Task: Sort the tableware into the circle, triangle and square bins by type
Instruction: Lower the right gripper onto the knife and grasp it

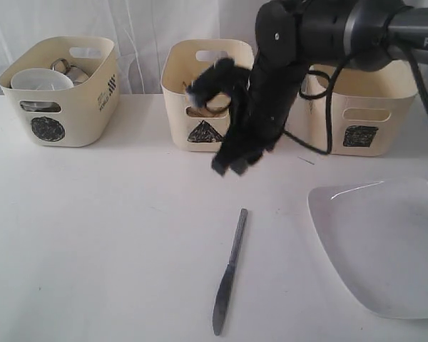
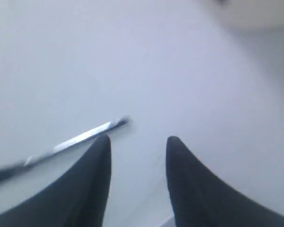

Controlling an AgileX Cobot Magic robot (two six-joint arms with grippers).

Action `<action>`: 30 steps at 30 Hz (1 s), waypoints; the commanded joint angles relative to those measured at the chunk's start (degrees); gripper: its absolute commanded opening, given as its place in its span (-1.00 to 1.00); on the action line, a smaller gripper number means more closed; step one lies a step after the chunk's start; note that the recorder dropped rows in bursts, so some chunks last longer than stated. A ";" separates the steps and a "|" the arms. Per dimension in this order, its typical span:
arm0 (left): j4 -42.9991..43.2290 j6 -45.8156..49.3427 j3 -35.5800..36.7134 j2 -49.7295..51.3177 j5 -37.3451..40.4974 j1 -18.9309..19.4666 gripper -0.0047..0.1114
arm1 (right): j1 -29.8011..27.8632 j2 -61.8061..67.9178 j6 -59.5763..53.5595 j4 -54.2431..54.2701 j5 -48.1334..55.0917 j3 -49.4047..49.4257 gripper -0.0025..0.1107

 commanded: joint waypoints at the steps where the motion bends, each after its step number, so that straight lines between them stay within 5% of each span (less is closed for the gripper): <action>1: -0.71 -0.08 0.17 -0.24 -0.12 -0.37 -0.92 | 6.62 -2.00 -8.97 -12.75 13.04 6.70 -0.22; 4: -0.71 -0.08 0.17 -0.24 -0.12 -0.37 -0.92 | 8.01 -2.10 -1.73 -15.42 9.18 7.87 -0.02; 7: -0.71 -0.08 0.17 -0.24 -0.12 -0.37 -0.92 | 7.27 -1.92 36.03 -8.53 2.63 8.10 -0.02; 14: -0.71 -0.08 0.17 -0.24 -0.12 -0.37 -0.92 | 7.37 -1.28 63.35 -9.64 -3.49 10.81 -0.02; 30: -0.71 -0.08 0.17 -0.24 -0.12 -0.37 -0.92 | 7.37 5.20 72.65 -7.62 -13.69 15.31 -0.02</action>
